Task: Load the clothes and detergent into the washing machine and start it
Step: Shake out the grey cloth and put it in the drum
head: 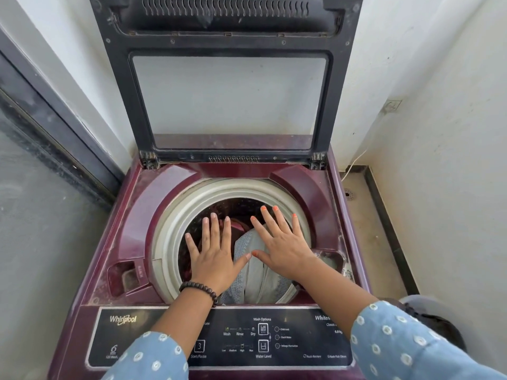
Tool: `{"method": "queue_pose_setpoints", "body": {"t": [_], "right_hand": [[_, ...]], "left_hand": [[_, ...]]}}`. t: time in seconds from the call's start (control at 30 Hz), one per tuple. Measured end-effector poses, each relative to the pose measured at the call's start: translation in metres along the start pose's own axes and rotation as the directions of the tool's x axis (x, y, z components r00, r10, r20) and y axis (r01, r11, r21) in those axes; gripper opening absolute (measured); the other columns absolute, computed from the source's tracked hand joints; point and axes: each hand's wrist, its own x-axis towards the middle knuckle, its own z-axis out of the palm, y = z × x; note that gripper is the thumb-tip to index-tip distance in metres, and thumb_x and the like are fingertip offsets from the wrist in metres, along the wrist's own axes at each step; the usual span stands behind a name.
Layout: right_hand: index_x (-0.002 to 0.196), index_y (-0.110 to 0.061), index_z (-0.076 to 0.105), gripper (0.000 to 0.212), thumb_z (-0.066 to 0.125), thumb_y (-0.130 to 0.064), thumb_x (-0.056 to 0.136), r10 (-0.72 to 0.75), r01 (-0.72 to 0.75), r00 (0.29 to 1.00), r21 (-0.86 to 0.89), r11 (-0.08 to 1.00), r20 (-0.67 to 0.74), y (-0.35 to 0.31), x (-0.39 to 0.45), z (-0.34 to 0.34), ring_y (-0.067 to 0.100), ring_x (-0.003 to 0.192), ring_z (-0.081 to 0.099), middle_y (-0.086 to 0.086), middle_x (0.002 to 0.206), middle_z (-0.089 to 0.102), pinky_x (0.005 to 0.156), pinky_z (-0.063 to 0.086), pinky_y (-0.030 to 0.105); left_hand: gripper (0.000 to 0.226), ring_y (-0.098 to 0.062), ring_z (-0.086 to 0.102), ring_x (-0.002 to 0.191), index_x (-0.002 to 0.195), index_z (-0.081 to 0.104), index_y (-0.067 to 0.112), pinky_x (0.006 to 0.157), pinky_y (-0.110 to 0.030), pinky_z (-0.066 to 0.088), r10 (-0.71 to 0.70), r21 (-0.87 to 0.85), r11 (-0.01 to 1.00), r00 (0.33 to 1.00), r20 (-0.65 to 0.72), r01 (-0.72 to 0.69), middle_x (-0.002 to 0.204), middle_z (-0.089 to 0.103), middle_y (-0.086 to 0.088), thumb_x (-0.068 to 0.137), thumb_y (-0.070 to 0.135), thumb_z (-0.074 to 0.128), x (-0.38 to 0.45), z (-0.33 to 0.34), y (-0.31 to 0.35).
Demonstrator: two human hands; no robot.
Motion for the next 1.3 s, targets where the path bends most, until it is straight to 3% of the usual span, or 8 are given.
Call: {"method": "queue_pose_setpoints", "body": {"t": [0.13,0.27,0.4,0.5,0.63,1.03,1.3], "right_hand": [[0.153,-0.028,-0.011,0.073,0.017,-0.062,0.095,0.023,-0.023,0.999,0.01,1.0,-0.033,0.006,-0.009,-0.002,0.03,0.148,-0.019,0.006,0.162,-0.016,0.115,-0.007,0.059],[0.154,-0.025,-0.004,0.077,0.003,-0.062,0.088,0.053,-0.051,0.992,0.019,0.999,-0.117,0.017,-0.023,-0.006,0.032,0.149,-0.012,0.008,0.163,-0.007,0.115,-0.003,0.06],[0.155,-0.023,0.003,0.072,0.013,-0.057,0.093,0.11,-0.103,0.971,0.045,0.994,-0.211,0.032,-0.042,-0.012,0.032,0.149,-0.009,0.01,0.163,-0.002,0.116,0.0,0.059],[0.155,-0.025,-0.003,0.07,0.026,-0.055,0.099,0.175,-0.157,0.95,0.086,0.984,-0.259,0.047,-0.06,-0.016,0.03,0.147,-0.019,0.007,0.162,-0.013,0.116,-0.008,0.058],[0.155,-0.027,-0.004,0.071,0.028,-0.057,0.099,0.268,-0.237,0.913,0.135,0.962,-0.306,0.07,-0.091,-0.02,0.029,0.145,-0.025,0.005,0.162,-0.016,0.112,-0.014,0.055],[0.154,-0.029,-0.01,0.068,0.017,-0.057,0.099,0.516,-0.457,0.828,0.267,0.848,-0.218,0.156,-0.198,0.015,0.026,0.144,-0.028,0.0,0.161,-0.021,0.116,-0.014,0.056],[0.155,-0.025,0.009,0.072,0.012,-0.059,0.092,0.647,-0.586,0.754,0.328,0.741,-0.115,0.21,-0.272,0.072,0.029,0.149,-0.009,0.003,0.164,-0.001,0.115,0.002,0.061]], "left_hand": [[0.111,-0.025,-0.042,0.136,0.139,-0.04,0.021,0.108,-0.057,-0.022,0.025,0.016,1.0,1.0,-0.019,-0.024,0.148,-0.045,-0.007,0.046,0.082,-0.04,-0.001,-0.007,0.011],[0.099,-0.025,-0.038,0.139,0.141,-0.038,0.021,0.11,-0.058,-0.02,0.068,0.07,0.996,0.996,-0.064,-0.063,0.152,-0.04,-0.007,0.063,0.081,-0.021,-0.002,-0.016,0.028],[0.094,-0.024,-0.037,0.141,0.143,-0.036,0.022,0.111,-0.059,-0.019,0.117,0.091,0.99,0.987,-0.109,-0.108,0.154,-0.038,-0.006,0.071,0.078,-0.015,-0.005,-0.023,0.053],[0.093,-0.023,-0.039,0.14,0.144,-0.034,0.023,0.112,-0.059,-0.019,0.168,0.102,0.983,0.978,-0.124,-0.156,0.152,-0.041,-0.005,0.072,0.078,-0.015,-0.009,-0.028,0.076],[0.093,-0.023,-0.039,0.139,0.145,-0.032,0.024,0.113,-0.059,-0.018,0.23,0.132,0.968,0.963,-0.14,-0.212,0.152,-0.041,-0.005,0.07,0.077,-0.016,-0.014,-0.036,0.109],[0.089,-0.022,-0.039,0.139,0.147,-0.03,0.022,0.111,-0.057,-0.021,0.484,0.274,0.854,0.869,-0.103,-0.443,0.153,-0.04,-0.007,0.076,0.074,-0.014,-0.033,-0.024,0.255],[0.103,-0.022,-0.034,0.141,0.146,-0.028,0.022,0.109,-0.055,-0.024,0.63,0.321,0.732,0.777,0.019,-0.601,0.154,-0.034,-0.007,0.058,0.074,-0.042,-0.046,0.027,0.349]]}}
